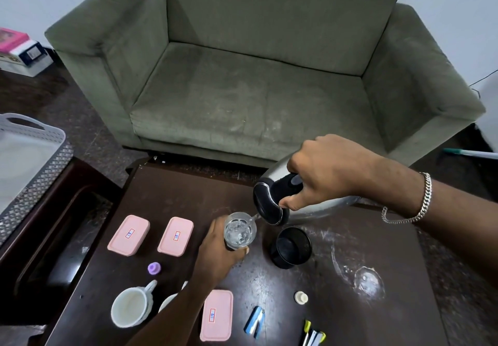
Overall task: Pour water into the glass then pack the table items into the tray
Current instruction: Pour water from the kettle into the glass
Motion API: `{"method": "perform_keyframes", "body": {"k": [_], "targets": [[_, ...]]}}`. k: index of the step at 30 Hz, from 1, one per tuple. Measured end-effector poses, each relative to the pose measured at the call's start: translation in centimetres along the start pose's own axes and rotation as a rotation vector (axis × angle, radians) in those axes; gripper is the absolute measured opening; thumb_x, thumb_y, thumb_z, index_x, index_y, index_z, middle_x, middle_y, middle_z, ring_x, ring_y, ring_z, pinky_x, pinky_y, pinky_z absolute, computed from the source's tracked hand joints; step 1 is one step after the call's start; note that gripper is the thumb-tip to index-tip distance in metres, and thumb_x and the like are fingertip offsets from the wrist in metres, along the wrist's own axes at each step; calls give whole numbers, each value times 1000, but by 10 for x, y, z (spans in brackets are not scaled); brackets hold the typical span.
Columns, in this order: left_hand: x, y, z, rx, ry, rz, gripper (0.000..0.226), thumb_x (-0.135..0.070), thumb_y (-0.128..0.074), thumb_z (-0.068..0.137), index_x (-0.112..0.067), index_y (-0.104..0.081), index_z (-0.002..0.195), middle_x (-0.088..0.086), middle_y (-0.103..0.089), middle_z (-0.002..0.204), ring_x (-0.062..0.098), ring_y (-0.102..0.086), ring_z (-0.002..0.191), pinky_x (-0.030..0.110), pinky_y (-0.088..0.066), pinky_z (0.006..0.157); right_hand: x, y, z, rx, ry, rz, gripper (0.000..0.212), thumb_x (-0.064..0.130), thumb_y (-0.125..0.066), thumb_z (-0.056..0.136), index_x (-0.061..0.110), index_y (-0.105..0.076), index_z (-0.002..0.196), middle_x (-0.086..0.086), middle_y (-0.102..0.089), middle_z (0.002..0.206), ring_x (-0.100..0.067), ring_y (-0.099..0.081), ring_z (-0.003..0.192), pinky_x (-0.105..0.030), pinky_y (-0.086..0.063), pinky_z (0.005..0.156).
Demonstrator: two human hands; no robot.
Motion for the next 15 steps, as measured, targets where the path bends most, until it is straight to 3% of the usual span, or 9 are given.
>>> {"method": "perform_keyframes", "body": {"k": [5, 12, 15], "targets": [[-1, 1, 0, -2, 2, -18, 73, -32, -91, 63, -37, -53, 126, -23, -57, 120, 0, -59, 109, 24, -48, 91, 3, -1, 0, 9, -2, -7, 70, 87, -49, 70, 20, -34, 57, 7, -30, 50, -30, -43, 51, -29, -36, 50], [-2, 1, 0, -11, 0, -18, 75, -30, -92, 63, -31, -55, 128, -15, -60, 124, 12, -61, 113, 35, -51, 98, 4, -1, 0, -4, -11, 17, 70, 83, -54, 71, 18, -33, 55, 6, -30, 49, -16, -26, 39, -28, -34, 47], [-4, 2, 0, -8, 0, -23, 74, -28, -92, 63, -29, -56, 128, -12, -60, 124, 13, -62, 114, 37, -51, 99, 5, -2, -2, -8, -11, 18, 69, 83, -55, 71, 19, -32, 55, 6, -28, 49, -15, -23, 39, -26, -26, 43]]}}
Point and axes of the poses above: each hand's wrist, its own z-axis towards the middle knuckle, its own y-axis out of the back of the hand, x = y × z, the point moved 9 cm from there along z, towards the middle knuckle
